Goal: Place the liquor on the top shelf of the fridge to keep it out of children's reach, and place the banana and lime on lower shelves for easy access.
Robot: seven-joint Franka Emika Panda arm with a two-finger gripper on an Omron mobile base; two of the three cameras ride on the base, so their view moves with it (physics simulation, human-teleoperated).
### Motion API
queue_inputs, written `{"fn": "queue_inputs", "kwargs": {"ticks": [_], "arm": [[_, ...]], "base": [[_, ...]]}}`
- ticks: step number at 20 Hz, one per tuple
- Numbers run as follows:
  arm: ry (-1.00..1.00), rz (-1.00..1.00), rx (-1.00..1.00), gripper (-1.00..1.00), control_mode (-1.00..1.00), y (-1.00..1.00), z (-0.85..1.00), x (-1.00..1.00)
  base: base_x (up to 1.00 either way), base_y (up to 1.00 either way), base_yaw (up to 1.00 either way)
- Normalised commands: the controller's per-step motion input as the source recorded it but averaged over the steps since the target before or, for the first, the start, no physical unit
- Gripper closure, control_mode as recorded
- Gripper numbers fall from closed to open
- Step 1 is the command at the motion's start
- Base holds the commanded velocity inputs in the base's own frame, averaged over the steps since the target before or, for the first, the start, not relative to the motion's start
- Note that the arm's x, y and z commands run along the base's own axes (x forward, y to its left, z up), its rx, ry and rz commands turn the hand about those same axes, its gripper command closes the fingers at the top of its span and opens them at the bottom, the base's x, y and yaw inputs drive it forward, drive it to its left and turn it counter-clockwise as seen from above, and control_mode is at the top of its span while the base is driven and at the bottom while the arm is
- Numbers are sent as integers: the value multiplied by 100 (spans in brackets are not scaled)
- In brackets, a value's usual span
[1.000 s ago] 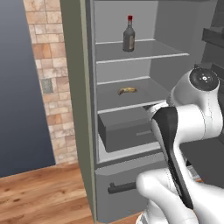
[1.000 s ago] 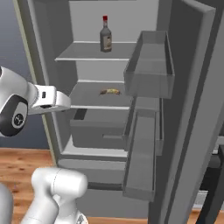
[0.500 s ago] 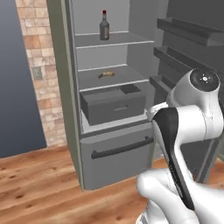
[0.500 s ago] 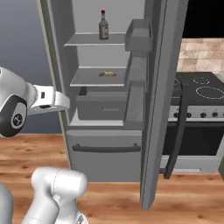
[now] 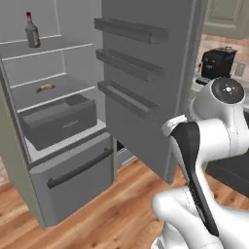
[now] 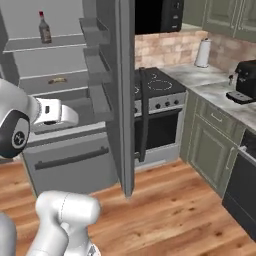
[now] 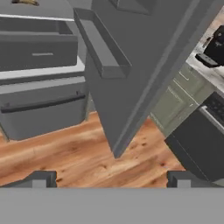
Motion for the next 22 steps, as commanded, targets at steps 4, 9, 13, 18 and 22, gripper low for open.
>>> {"fn": "queue_inputs", "kwargs": {"ticks": [4,9,13,18,22], "arm": [[0,0,0,-100,100,0,0,0],[0,0,0,-100,100,0,0,0],[0,0,0,-100,100,0,0,0],[0,0,0,-100,100,0,0,0],[0,0,0,-100,100,0,0,0]], "base": [[0,-2,-72],[9,0,-66],[25,0,-61],[41,-5,-56],[60,-3,-41]]}}
